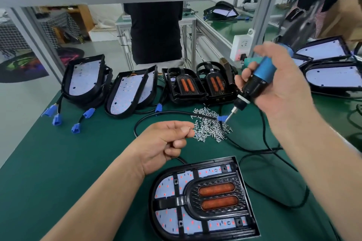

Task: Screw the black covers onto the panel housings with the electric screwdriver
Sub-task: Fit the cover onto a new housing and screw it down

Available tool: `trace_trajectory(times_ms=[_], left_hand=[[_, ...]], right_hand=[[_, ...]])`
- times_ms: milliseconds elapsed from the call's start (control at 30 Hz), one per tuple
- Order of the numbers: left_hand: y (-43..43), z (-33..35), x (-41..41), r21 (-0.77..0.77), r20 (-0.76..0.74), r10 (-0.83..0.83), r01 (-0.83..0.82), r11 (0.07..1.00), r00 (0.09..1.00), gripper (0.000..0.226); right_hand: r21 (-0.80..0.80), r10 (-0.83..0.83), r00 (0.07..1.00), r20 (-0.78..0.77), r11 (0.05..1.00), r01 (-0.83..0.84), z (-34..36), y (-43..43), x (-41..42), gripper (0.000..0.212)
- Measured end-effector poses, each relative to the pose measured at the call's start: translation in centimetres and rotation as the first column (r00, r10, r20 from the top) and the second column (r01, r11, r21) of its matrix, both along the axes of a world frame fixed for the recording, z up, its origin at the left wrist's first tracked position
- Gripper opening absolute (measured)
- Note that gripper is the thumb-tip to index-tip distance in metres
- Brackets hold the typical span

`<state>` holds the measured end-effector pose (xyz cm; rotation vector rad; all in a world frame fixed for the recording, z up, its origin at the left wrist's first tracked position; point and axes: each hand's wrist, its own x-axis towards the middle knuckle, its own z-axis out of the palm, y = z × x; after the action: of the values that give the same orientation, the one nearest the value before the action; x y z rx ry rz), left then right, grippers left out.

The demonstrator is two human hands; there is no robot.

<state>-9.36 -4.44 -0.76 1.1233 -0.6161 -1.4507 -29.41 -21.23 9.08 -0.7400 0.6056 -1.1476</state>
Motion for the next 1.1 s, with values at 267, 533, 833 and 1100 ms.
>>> trace_trajectory(times_ms=[267, 533, 833, 1100], left_hand=[[0.1, -0.1, -0.4, -0.010, 0.084, -0.043, 0.044, 0.999, 0.996, 0.008], [-0.1, -0.7, -0.7, 0.021, 0.204, -0.072, 0.069, 0.997, 0.976, 0.010], [-0.2, -0.7, -0.7, 0.025, 0.195, -0.051, 0.047, 0.999, 0.979, 0.010], [-0.2, -0.8, -0.7, 0.016, 0.185, -0.039, 0.037, 0.999, 0.982, 0.010]], right_hand=[[0.129, -0.172, 0.932, 0.319, 0.982, 0.137, -5.9, 3.6, 2.0, 0.012], [0.033, -0.107, 0.924, 0.368, 0.994, 0.101, -6.6, 3.9, 2.1, 0.021], [0.072, -0.092, 0.941, 0.325, 0.995, 0.073, -7.0, 3.0, 1.5, 0.039], [0.045, -0.123, 0.949, 0.291, 0.992, 0.115, -7.1, 2.6, 1.3, 0.022]])
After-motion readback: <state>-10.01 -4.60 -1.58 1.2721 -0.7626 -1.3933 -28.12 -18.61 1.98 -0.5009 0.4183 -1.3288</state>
